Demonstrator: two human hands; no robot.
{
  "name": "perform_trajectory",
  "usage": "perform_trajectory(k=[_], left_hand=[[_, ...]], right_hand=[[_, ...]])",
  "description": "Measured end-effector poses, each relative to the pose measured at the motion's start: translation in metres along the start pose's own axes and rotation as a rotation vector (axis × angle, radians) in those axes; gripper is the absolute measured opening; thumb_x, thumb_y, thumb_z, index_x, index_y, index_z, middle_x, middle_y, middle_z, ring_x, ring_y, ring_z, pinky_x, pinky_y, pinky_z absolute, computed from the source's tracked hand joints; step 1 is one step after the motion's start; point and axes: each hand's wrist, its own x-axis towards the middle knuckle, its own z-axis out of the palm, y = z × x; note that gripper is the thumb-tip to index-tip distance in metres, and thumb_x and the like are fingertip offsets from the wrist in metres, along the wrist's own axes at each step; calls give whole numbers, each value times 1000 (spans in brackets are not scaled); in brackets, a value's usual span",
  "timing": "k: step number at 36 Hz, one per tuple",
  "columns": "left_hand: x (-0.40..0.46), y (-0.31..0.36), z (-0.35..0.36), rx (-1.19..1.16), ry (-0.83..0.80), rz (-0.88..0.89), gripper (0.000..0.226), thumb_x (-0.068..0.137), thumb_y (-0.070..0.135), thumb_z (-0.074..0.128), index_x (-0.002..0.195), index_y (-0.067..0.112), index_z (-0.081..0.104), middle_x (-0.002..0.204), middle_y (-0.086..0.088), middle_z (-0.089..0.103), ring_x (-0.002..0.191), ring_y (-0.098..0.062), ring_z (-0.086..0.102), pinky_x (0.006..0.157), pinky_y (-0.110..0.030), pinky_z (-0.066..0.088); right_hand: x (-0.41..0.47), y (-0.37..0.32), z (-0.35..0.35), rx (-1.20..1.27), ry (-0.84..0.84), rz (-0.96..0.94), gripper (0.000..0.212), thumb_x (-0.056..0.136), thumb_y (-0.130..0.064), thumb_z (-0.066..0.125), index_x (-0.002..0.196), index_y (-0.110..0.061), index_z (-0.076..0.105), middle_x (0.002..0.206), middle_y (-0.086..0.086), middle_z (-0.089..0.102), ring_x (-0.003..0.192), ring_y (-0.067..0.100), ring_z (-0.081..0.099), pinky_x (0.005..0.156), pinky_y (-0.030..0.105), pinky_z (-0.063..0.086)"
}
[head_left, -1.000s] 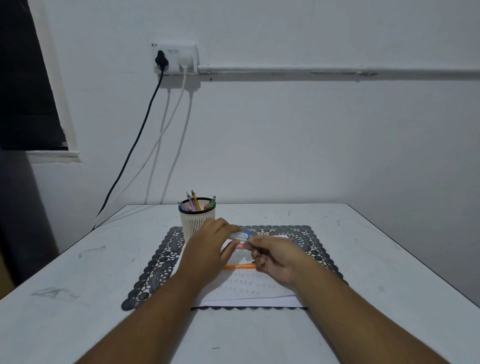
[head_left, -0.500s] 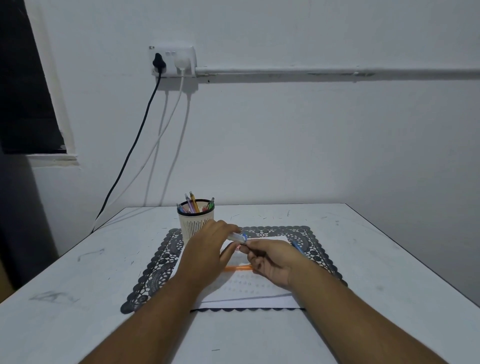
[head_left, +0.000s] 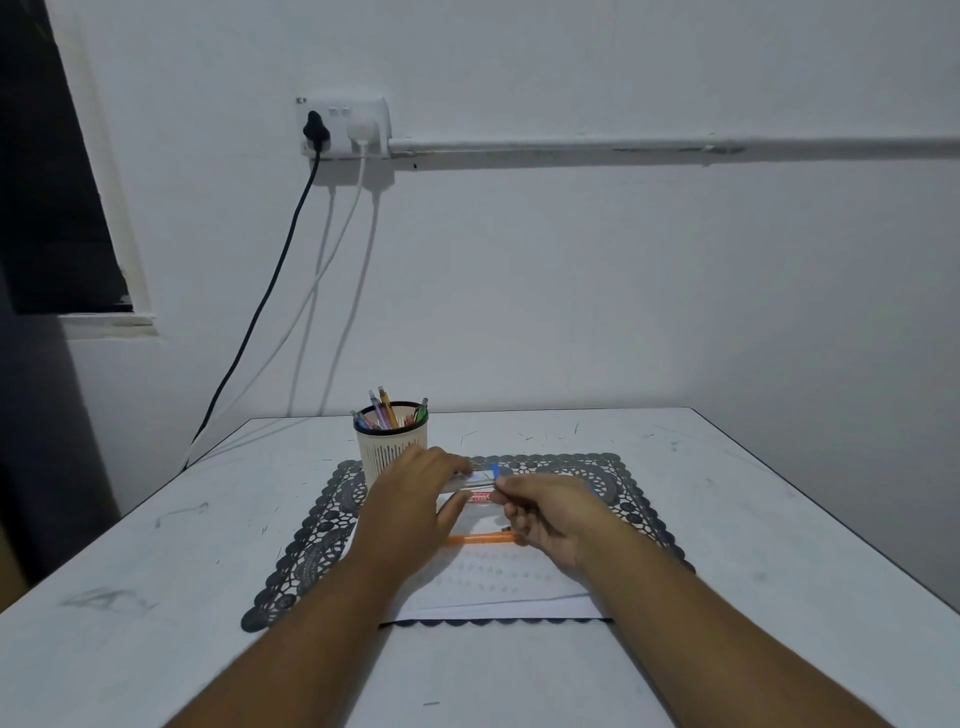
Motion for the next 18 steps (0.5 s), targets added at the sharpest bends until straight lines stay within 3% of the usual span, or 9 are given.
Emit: perform_trajectory(k=[18], left_hand=[[-1, -2, 1, -16, -47, -25, 27, 87, 25, 78, 112, 25, 69, 106, 13, 68, 100, -14, 56, 81, -33, 50]], right_hand=[[-2, 1, -2, -67, 0, -67, 9, 94, -7, 73, 94, 2, 72, 70, 15, 67, 48, 16, 52, 52, 29, 46]])
